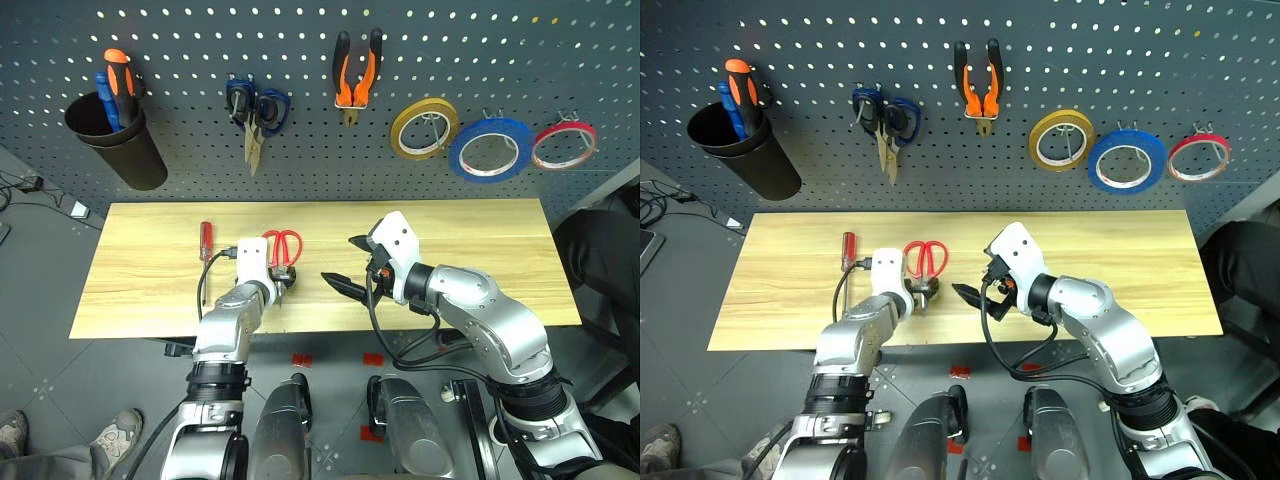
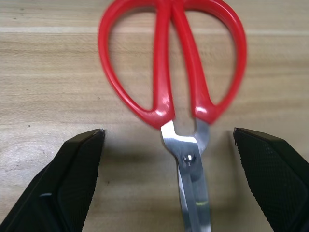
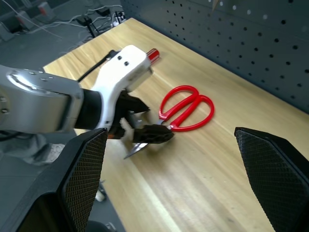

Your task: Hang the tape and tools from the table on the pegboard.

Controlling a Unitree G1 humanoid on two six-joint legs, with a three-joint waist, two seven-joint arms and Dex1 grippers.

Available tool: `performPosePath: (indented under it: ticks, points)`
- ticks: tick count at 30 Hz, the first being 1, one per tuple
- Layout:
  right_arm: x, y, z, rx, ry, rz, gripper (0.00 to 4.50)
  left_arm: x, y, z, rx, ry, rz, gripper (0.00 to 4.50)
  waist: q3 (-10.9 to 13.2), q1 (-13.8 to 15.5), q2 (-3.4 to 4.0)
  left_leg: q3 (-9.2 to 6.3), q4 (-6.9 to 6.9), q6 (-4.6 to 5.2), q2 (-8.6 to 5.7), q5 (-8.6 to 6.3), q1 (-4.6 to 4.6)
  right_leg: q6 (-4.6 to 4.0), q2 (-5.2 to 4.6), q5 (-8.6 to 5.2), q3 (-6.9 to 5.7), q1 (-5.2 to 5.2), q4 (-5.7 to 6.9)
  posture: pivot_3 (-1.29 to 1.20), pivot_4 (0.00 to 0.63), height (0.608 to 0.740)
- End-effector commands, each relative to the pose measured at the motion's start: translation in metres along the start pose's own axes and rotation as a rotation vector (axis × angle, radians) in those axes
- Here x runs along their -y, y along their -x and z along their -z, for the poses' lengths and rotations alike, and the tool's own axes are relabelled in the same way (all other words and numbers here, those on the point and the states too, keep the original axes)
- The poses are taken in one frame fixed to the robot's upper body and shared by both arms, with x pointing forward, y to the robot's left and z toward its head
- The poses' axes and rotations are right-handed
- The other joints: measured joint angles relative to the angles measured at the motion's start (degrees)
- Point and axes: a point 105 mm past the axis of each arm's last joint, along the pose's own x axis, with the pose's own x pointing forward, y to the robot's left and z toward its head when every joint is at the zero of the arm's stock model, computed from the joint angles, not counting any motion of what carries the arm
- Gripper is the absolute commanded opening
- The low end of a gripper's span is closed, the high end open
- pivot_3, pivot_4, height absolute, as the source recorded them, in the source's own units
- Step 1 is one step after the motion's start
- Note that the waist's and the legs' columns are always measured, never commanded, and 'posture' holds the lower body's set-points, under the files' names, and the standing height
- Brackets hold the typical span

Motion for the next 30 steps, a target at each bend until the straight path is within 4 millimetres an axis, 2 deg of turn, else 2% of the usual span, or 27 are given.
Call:
performPosePath:
  ticks: [1, 2, 8, 15, 23, 30]
  points:
    - [-0.007, 0.006, -0.01, 0.037, -0.008, -0.032, 4.5, 0.001, -0.003, 0.032, -0.118, 0.026, -0.001, 4.13, 0.0, 0.0, 0.0, 0.01, 0.0, 0.0, 0.0, 0.0, 0.01, 0.0, 0.0, 0.0, 0.0, 0.01, 0.0, -0.19, 0.358, 0.74]
    - [-0.006, 0.008, -0.007, 0.019, -0.017, -0.034, 4.5, 0.0, -0.002, 0.036, -0.139, 0.032, -0.001, 3.95, 0.0, 0.0, 0.0, 0.01, 0.0, 0.0, 0.0, 0.0, 0.02, 0.0, 0.0, 0.0, 0.01, 0.01, 0.0, -0.19, 0.359, 0.74]
    - [-0.001, 0.015, -0.003, -0.019, -0.031, -0.022, 4.5, -0.007, 0.0, 0.048, -0.199, 0.009, 0.012, 2.08, 0.0, 0.0, 0.01, 0.02, 0.0, 0.0, 0.0, 0.0, 0.05, 0.0, -0.01, 0.0, 0.01, 0.04, 0.0, -0.2, 0.358, 0.74]
    - [0.0, 0.016, -0.005, -0.017, -0.026, -0.017, 4.5, -0.018, 0.002, 0.045, -0.197, -0.079, 0.039, 0.01, 0.0, -0.2, 0.02, 0.03, -0.01, -0.01, 0.0, 0.0, 0.08, 0.0, 0.0, 0.0, 0.02, 0.04, 0.01, -0.2, 0.352, 0.74]
    - [0.002, 0.017, -0.004, -0.015, -0.021, -0.007, 4.5, -0.036, 0.012, 0.03, -0.106, -0.099, -0.008, 0.01, 0.0, -0.5, 0.01, 0.04, -0.02, -0.02, 0.04, 0.01, 0.08, 0.0, 0.0, 0.0, 0.06, 0.03, 0.01, -0.19, 0.343, 0.74]
    - [0.001, 0.016, -0.006, -0.006, -0.007, -0.014, 4.5, -0.038, 0.016, 0.024, -0.067, -0.124, -0.023, 2.1, 0.0, -0.6, 0.01, 0.05, -0.02, -0.02, 0.03, 0.0, 0.07, 0.0, 0.0, 0.0, 0.06, 0.03, -0.01, -0.19, 0.338, 0.74]
